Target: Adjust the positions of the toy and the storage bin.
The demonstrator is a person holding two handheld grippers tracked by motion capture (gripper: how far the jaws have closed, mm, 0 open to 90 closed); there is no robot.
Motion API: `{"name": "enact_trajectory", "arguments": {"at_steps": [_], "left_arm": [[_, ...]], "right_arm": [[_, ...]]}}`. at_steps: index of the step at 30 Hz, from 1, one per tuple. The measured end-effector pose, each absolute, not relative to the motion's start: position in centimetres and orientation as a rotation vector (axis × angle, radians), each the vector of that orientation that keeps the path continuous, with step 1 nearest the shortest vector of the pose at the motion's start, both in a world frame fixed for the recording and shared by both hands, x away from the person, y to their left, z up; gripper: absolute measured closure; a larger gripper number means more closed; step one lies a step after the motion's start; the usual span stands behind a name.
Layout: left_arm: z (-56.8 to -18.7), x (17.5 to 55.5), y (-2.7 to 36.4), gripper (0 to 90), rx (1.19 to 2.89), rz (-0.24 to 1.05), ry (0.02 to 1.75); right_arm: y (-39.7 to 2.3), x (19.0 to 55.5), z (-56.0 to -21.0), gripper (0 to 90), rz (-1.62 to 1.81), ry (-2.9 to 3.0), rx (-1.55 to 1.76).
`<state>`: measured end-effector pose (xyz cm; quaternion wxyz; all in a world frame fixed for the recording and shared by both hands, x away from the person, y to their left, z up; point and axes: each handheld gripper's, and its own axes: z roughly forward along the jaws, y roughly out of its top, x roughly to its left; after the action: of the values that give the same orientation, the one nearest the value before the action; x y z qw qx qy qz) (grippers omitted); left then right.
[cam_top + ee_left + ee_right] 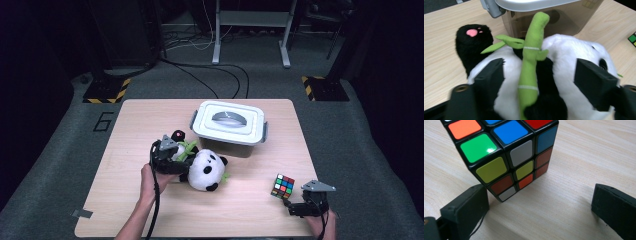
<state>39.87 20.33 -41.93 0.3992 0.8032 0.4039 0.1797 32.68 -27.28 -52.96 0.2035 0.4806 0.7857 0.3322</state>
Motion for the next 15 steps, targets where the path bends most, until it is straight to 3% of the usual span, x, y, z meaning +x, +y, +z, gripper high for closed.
{"name": "enact_trajectory", "arguments": {"at_steps": [2, 15], "left_arm": [[-41.6, 39.2, 20.9, 15.3, 2.025, 0.459, 1.019], [-41.3, 34.9, 24.9, 6.6, 2.001, 0.488, 1.032]], "right_arm": [[-27.3, 32.7, -53.0, 0.4, 0.927, 2.193, 1.341], [-27.2, 32.7, -52.9, 0.0, 0.923, 2.193, 1.346]]}}
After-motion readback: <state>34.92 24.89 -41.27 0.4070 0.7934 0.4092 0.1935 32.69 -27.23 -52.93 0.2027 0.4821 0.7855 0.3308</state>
